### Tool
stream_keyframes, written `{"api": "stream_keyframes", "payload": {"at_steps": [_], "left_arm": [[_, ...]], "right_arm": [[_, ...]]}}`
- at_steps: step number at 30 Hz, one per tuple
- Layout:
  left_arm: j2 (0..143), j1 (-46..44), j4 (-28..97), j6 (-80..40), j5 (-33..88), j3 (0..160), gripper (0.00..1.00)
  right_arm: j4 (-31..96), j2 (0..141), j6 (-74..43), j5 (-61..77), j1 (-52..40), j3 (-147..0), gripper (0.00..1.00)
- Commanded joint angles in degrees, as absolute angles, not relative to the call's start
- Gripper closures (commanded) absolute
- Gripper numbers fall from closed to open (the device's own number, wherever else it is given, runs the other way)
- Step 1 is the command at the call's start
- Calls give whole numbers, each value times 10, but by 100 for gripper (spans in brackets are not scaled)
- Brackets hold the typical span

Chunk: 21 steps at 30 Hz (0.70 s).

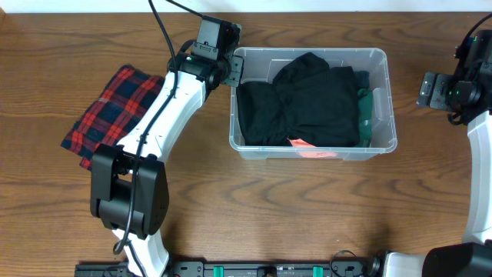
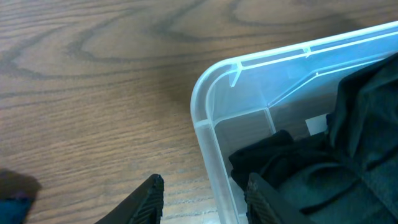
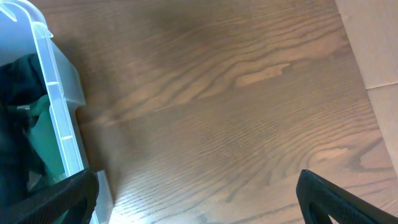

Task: Pack container
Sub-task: 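Withdraw the left gripper up and left toward the plaid shirt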

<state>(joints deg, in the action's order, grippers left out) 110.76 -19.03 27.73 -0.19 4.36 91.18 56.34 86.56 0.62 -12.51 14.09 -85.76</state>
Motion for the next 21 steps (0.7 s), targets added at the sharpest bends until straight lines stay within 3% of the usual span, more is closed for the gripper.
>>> {"api": "stream_keyframes", "payload": {"at_steps": [1,19,21], "left_arm": [[1127,-191,273,-3,48,906,56],[1148,-190,260,-3,14,906,57],[1148,-190,261,-3,6,906,61]], "right_arm": [[564,866,0,-133,142,-861,1],[564,866,0,-133,142,-861,1],[564,866,0,-133,142,-861,1]]}}
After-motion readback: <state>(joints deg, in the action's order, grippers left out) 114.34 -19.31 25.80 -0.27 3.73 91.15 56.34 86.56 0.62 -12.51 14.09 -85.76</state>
